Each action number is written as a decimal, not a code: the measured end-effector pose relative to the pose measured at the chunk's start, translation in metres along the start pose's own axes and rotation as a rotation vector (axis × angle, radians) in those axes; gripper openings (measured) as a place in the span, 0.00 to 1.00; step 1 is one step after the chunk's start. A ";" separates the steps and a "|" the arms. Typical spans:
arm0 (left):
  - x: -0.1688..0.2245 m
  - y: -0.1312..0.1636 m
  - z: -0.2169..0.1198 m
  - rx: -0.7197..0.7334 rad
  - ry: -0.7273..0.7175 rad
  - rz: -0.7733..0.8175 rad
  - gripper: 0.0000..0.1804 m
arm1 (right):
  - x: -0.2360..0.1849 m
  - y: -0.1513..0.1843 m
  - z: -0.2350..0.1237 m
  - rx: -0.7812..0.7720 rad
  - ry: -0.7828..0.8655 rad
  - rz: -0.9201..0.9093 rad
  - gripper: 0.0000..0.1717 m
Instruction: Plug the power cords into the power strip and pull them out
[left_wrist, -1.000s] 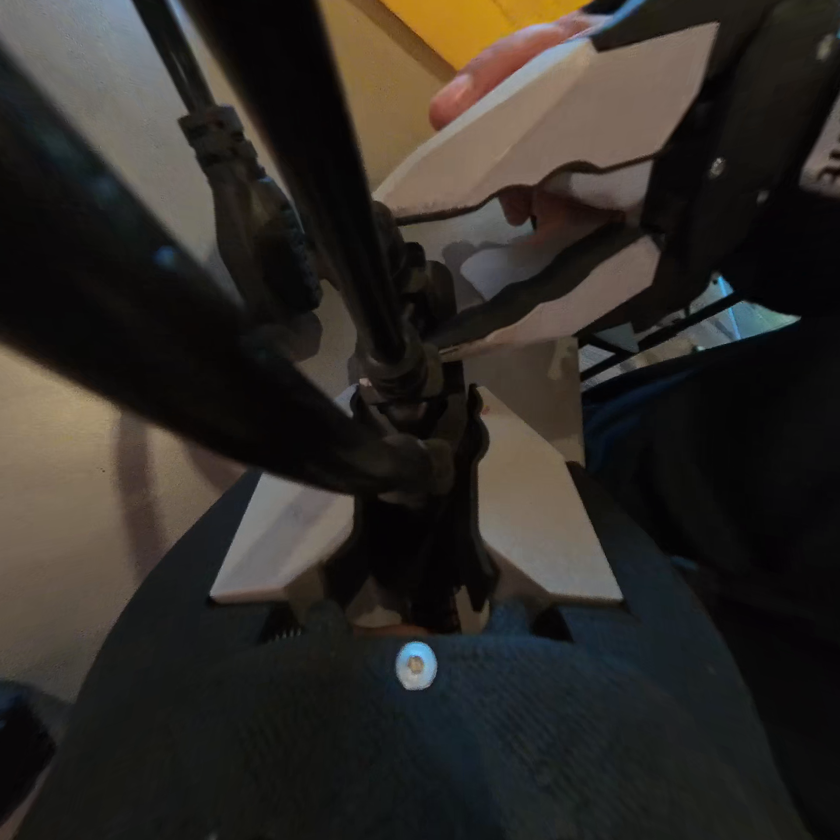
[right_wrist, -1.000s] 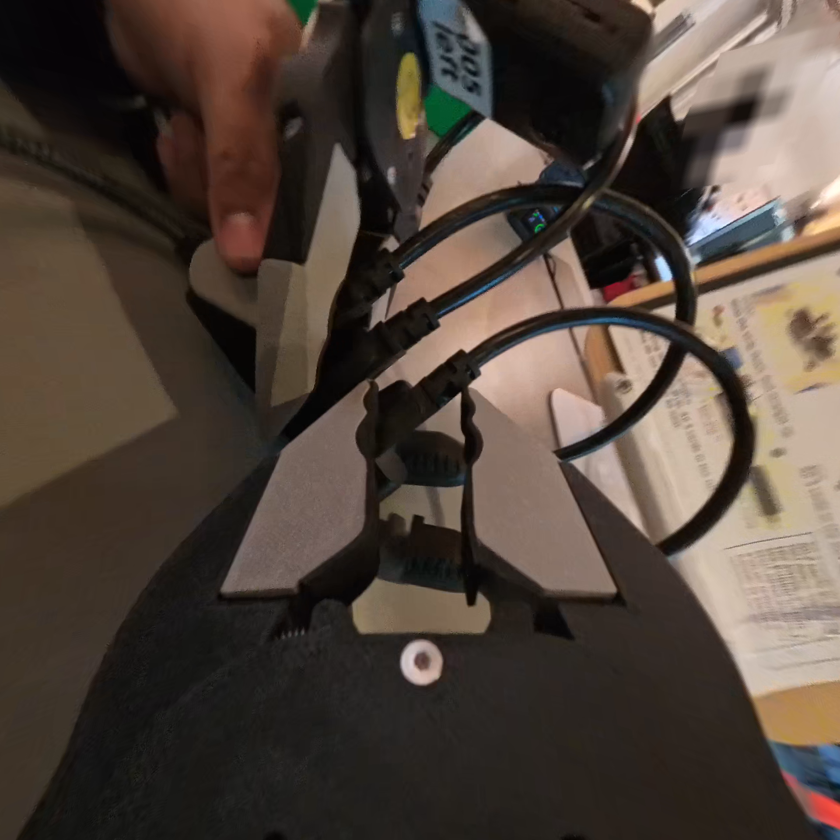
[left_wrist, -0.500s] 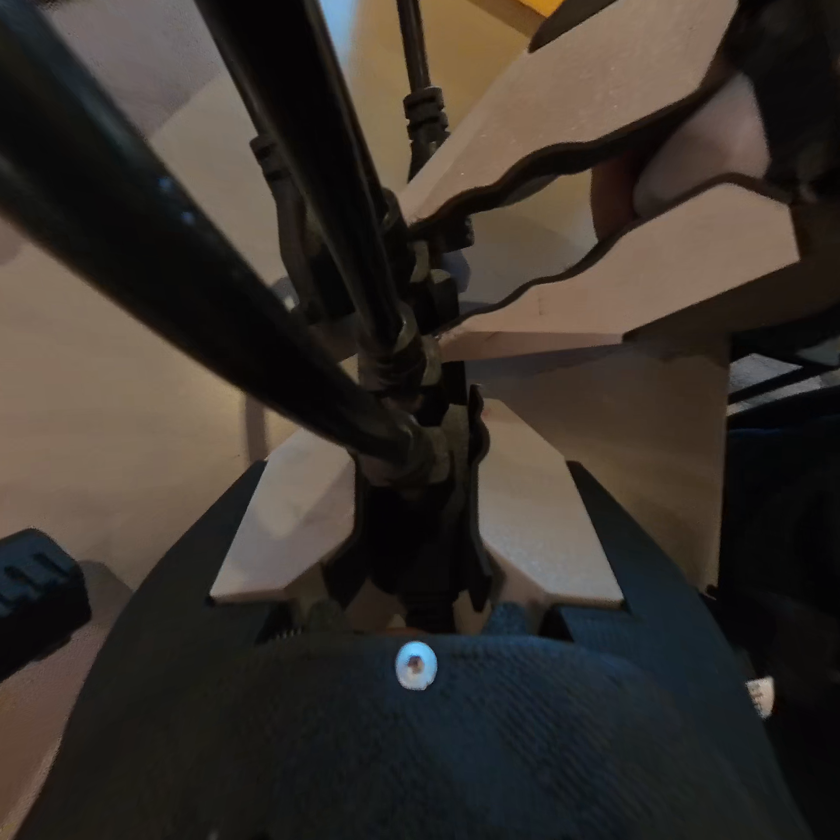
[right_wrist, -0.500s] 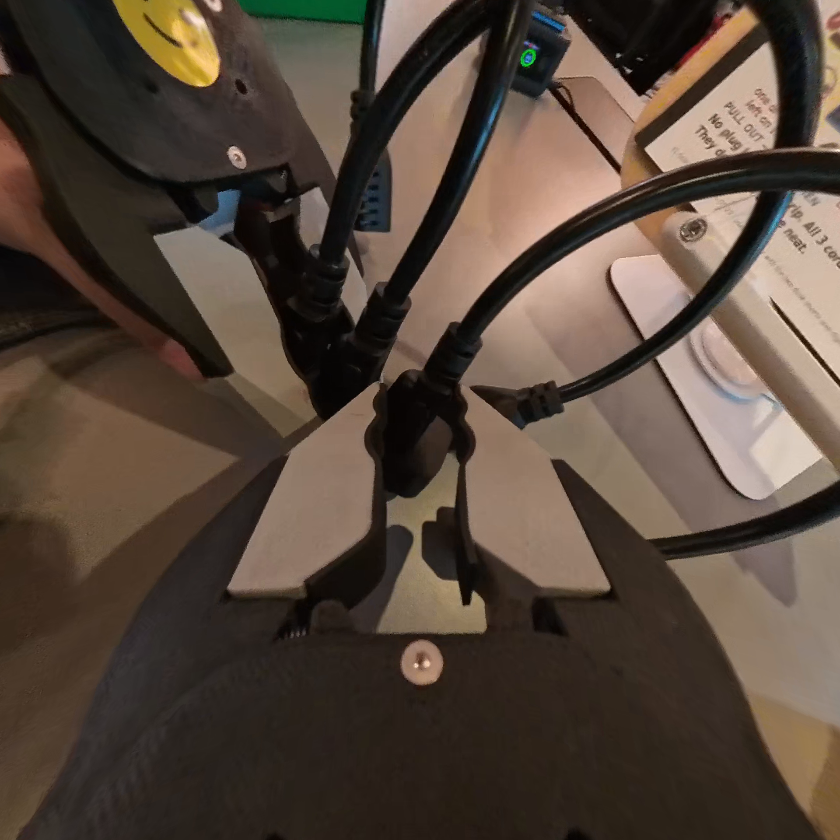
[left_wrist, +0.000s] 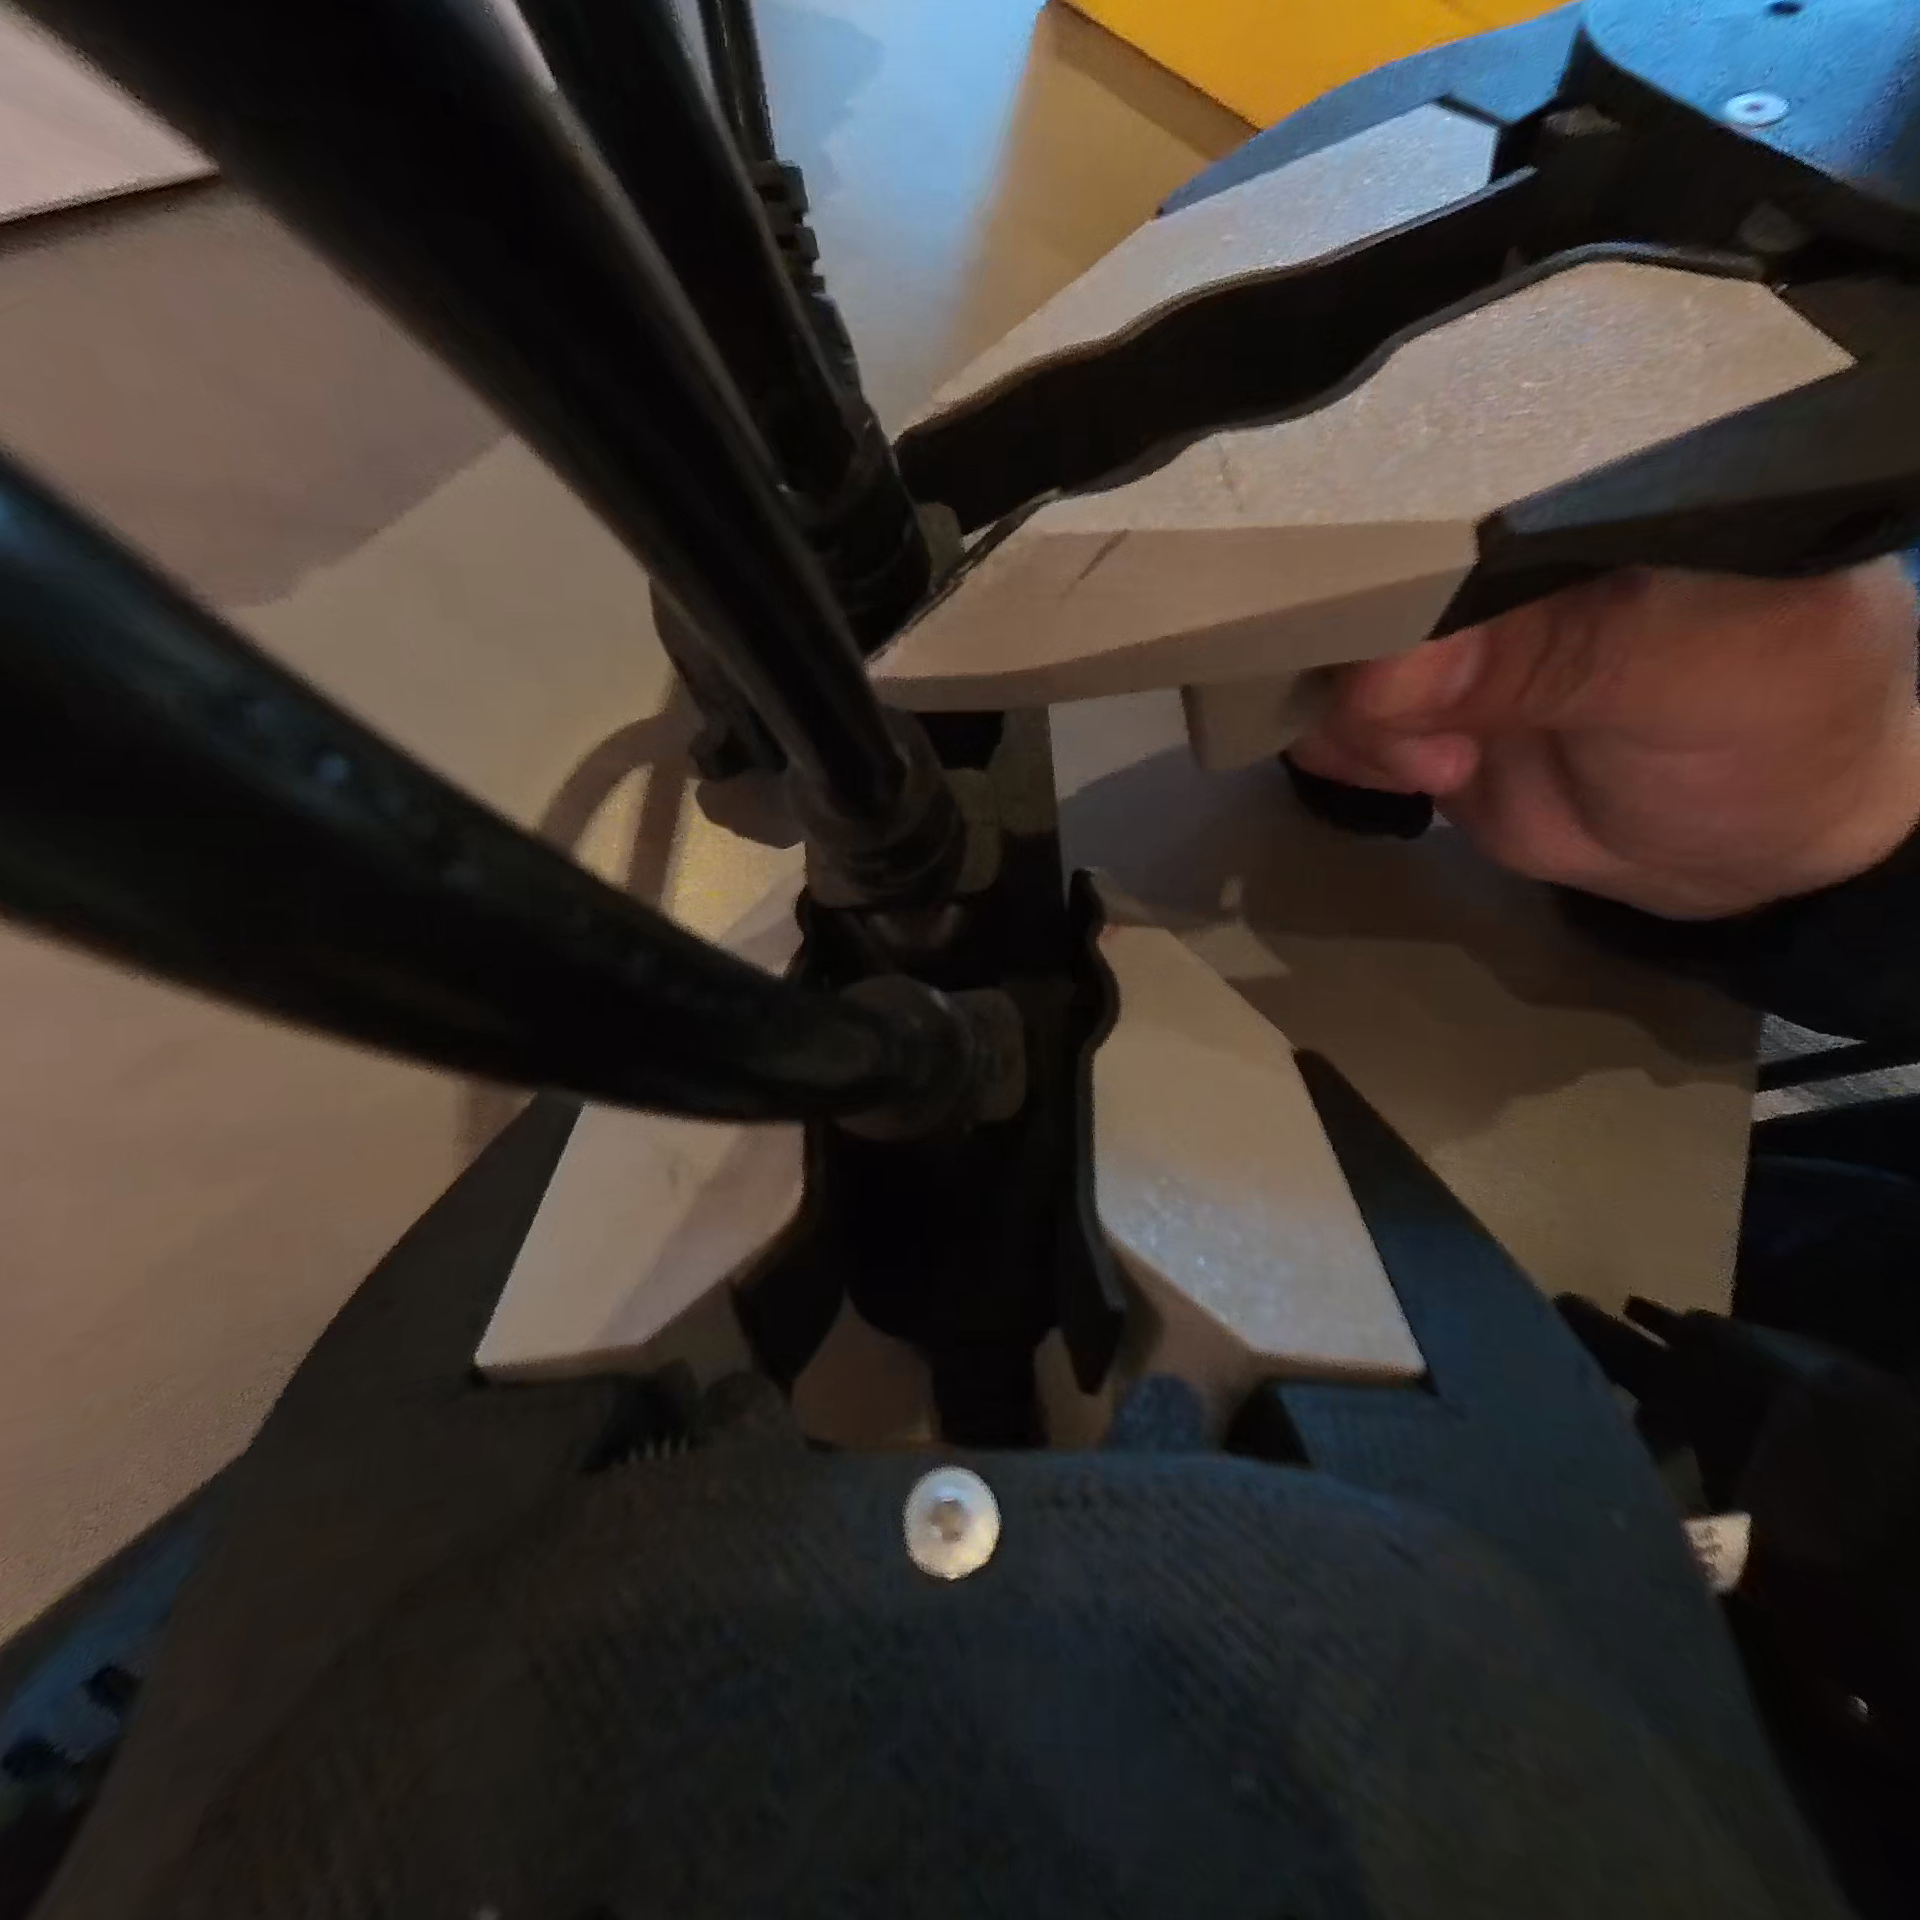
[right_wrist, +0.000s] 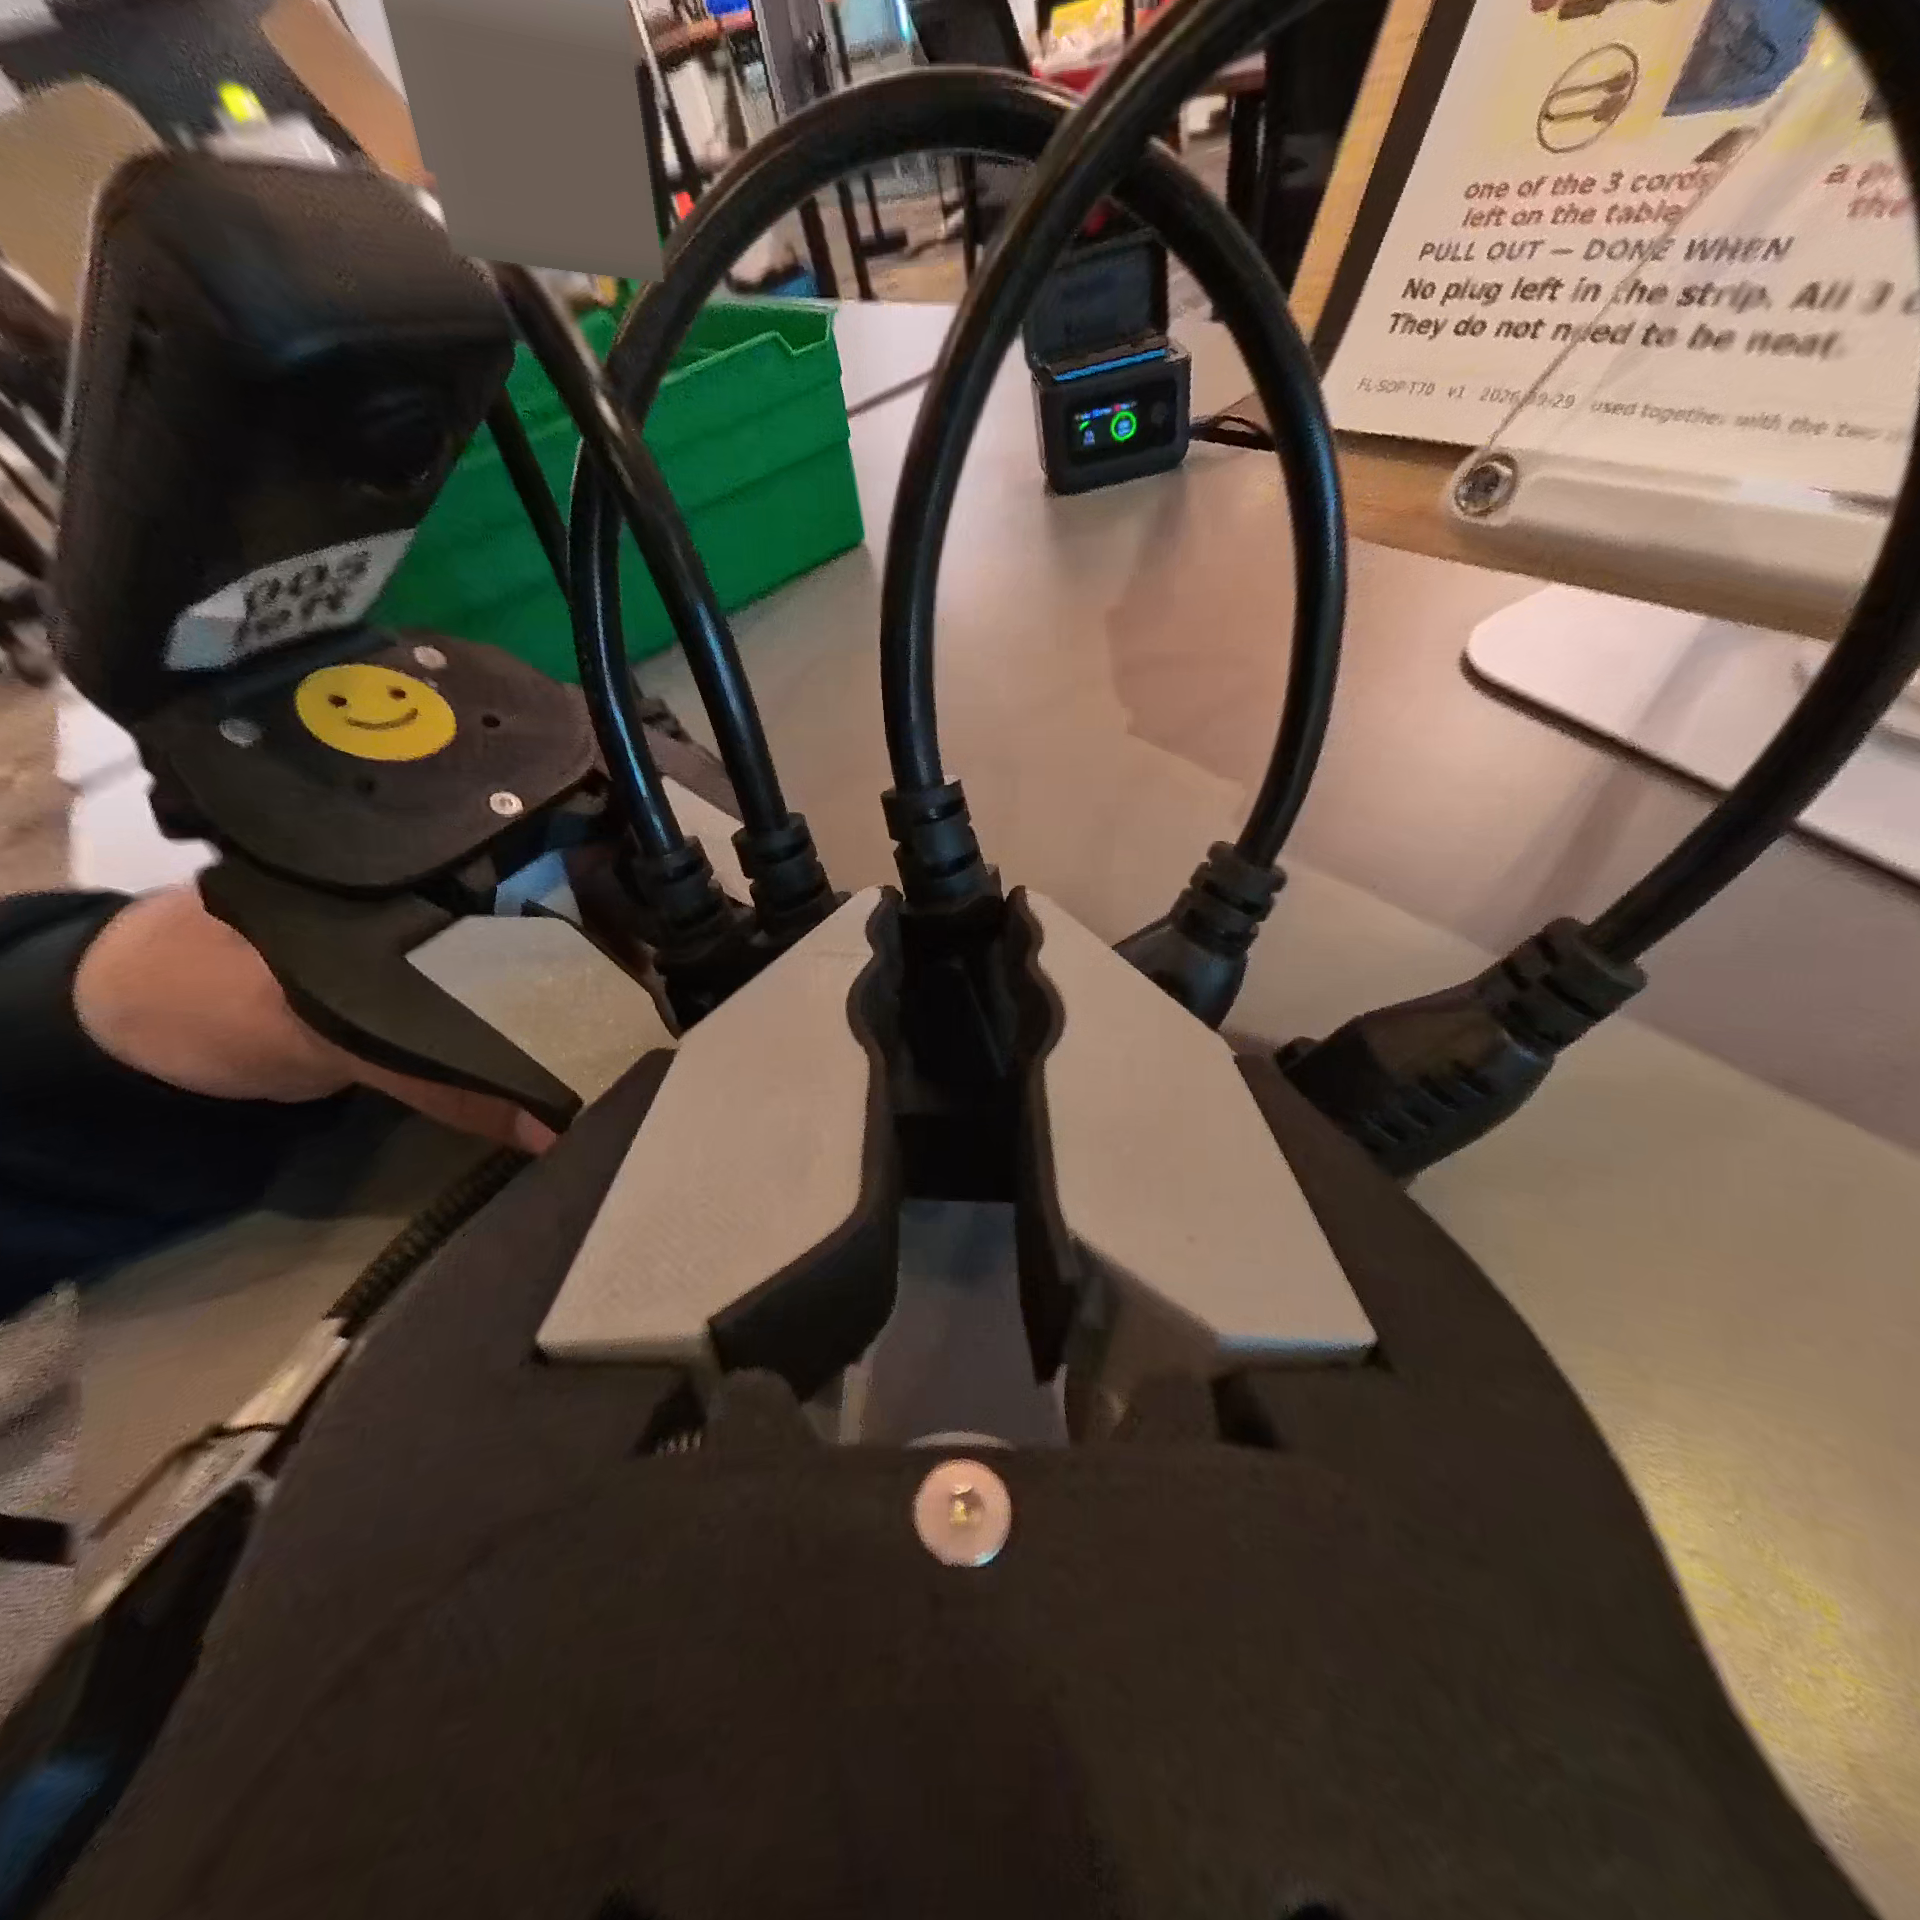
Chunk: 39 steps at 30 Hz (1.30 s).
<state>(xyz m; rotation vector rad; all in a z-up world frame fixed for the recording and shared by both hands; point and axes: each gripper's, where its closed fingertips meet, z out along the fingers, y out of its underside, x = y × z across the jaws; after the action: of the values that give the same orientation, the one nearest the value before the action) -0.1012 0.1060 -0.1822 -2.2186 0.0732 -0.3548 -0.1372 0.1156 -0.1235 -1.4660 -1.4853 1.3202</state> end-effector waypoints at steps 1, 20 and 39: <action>-0.001 0.000 0.001 -0.001 -0.008 0.004 0.25 | 0.001 0.000 0.000 0.013 -0.021 0.052 0.09; 0.039 -0.004 -0.025 0.055 0.453 -0.038 0.24 | -0.025 -0.007 -0.024 -0.054 -0.430 -0.082 0.12; 0.048 0.001 -0.033 0.026 0.552 0.003 0.24 | -0.046 0.017 -0.031 -0.324 -0.869 0.140 0.15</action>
<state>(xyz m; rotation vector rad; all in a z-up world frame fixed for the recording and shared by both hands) -0.0644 0.0723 -0.1529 -2.0362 0.3643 -0.9508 -0.0958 0.0746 -0.1218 -1.2404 -2.2478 2.0280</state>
